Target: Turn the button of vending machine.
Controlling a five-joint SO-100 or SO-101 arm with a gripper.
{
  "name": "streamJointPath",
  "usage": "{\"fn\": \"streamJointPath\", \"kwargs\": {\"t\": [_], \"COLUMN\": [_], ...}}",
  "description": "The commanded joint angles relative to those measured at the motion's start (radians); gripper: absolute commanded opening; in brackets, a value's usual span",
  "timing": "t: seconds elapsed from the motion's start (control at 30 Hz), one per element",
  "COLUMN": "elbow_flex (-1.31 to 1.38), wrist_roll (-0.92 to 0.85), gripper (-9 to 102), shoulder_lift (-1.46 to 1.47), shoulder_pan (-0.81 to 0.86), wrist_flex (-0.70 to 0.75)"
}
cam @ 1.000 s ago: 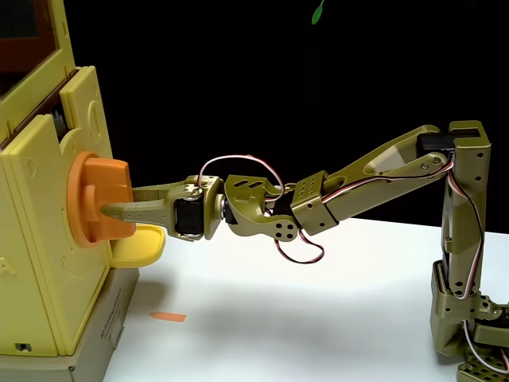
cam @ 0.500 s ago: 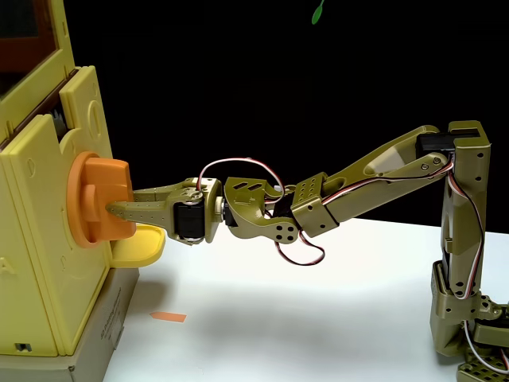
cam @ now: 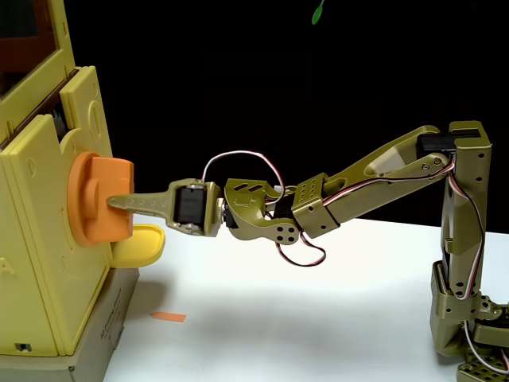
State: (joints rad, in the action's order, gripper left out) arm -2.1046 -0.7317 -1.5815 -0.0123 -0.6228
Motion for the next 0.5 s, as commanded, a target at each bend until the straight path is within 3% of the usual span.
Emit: {"fn": "streamJointPath", "kwargs": {"t": [0.0,0.17,0.33,0.47], "elbow_flex": [0.002,0.002,0.002,0.002], "wrist_roll": [0.308,0.701,1.281,1.640], "gripper": [-1,-1,-1,-1], "shoulder_lift": [-0.069,-0.089,-0.107,-0.124], "shoulder_pan": [-0.012,-0.018,-0.005,0.014], "wrist_flex": [0.005,0.008,0.089,0.106]}}
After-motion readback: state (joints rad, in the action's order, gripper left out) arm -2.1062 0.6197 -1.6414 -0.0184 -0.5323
